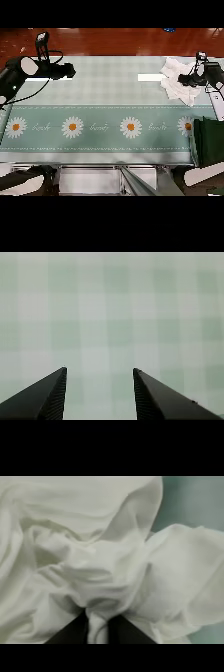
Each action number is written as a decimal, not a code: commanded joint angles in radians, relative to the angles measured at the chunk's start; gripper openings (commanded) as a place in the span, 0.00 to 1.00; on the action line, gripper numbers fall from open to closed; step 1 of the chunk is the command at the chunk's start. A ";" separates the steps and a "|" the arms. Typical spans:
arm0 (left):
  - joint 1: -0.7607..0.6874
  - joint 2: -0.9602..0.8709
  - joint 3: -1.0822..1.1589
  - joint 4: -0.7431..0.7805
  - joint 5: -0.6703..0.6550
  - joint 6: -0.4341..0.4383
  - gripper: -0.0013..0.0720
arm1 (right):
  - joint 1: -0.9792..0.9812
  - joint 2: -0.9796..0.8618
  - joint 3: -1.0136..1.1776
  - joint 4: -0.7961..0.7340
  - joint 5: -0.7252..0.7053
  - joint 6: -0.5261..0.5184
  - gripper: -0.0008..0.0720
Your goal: Fold the shirts.
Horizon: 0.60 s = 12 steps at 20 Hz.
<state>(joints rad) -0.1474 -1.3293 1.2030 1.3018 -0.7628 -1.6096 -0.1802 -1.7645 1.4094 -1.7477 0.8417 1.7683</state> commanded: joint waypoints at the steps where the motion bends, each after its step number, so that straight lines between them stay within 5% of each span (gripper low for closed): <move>1: 0.049 0.056 0.011 0.001 -0.140 0.013 0.71 | -0.003 0.045 0.089 0.070 0.113 -0.131 0.05; 6: 0.116 0.282 -0.045 0.001 -0.357 0.088 0.71 | -0.003 0.277 0.293 0.292 0.119 -0.232 0.05; 12: 0.097 0.656 -0.359 -0.018 -0.364 0.023 0.71 | 0.065 0.483 0.494 0.388 0.119 -0.315 0.05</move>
<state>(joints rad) -0.0494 -0.8341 0.9730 1.2934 -1.1053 -1.5543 -0.1493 -1.3720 1.8137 -1.4132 0.9627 1.4986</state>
